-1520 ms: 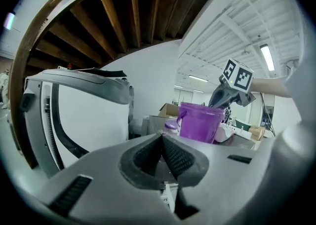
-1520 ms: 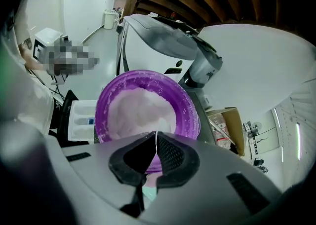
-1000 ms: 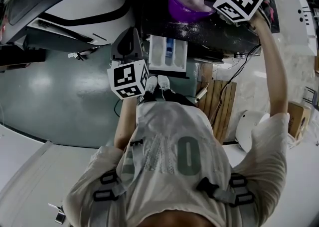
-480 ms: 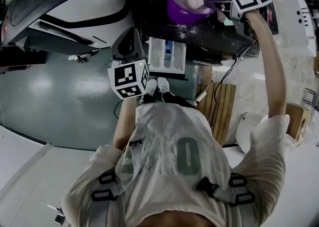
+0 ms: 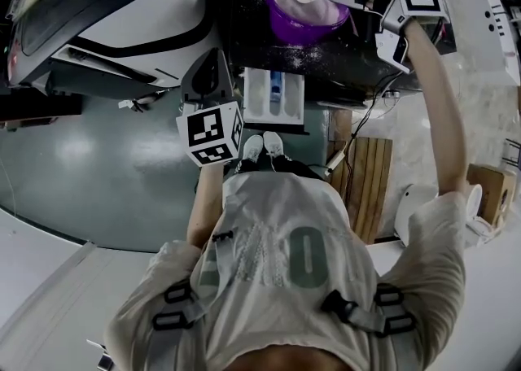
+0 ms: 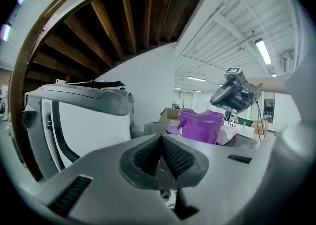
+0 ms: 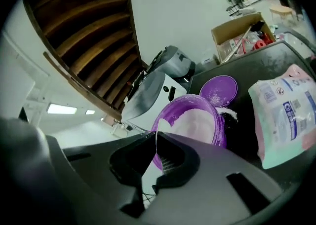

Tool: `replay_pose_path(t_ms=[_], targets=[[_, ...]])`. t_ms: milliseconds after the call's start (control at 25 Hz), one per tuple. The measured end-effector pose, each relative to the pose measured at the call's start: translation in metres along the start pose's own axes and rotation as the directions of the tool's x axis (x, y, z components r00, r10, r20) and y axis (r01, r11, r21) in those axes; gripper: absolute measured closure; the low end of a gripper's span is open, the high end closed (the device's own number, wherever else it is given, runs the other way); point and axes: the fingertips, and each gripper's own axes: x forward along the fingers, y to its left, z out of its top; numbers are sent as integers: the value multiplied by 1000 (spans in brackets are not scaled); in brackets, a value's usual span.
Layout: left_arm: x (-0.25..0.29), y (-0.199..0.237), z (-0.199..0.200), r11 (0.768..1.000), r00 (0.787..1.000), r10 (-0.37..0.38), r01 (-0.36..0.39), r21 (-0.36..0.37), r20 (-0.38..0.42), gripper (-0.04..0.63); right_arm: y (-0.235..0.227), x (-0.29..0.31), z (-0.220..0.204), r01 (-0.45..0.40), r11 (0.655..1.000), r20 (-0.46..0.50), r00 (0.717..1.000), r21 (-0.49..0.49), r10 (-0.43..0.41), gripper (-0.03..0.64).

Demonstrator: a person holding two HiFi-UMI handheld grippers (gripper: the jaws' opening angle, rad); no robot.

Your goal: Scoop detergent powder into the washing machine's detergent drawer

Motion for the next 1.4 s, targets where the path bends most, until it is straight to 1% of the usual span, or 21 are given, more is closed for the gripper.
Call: replay_pose_path(t_ms=[120, 280, 360, 480, 640, 800, 880, 960, 1160, 1280, 1400], targets=[[1, -1, 4, 1000, 1000, -8, 8, -1, 4, 574, 7, -9, 4, -66, 992, 104, 993, 105, 56, 606], [3, -4, 9, 1000, 1000, -17, 17, 7, 16, 574, 11, -23, 4, -141, 971, 234, 968, 194, 93, 606], [4, -7, 13, 1000, 999, -28, 28, 9, 23, 574, 13, -30, 0, -201, 946, 304, 945, 253, 120, 606], [6, -13, 17, 999, 998, -49, 49, 18, 30, 574, 17, -38, -11, -302, 894, 396, 904, 330, 159, 606], [8, -18, 21, 997, 997, -71, 70, 30, 36, 574, 21, -43, -26, -383, 849, 472, 862, 364, 186, 606], [9, -19, 23, 996, 996, -83, 82, 37, 36, 574, 32, -44, -48, -462, 802, 537, 815, 379, 216, 606], [8, -19, 24, 996, 996, -87, 85, 40, 38, 574, 35, -41, -62, -490, 780, 561, 798, 389, 221, 606], [7, -19, 24, 995, 995, -92, 90, 44, 40, 574, 35, -37, -78, -499, 767, 573, 791, 404, 213, 606], [5, -18, 25, 993, 994, -104, 101, 56, 43, 574, 35, -23, -113, -512, 739, 583, 787, 437, 201, 606], [5, -17, 26, 993, 993, -104, 102, 60, 46, 574, 41, -18, -126, -538, 719, 597, 773, 440, 214, 606], [4, -17, 27, 992, 992, -110, 107, 62, 55, 574, 47, -8, -140, -556, 708, 605, 763, 435, 228, 606]])
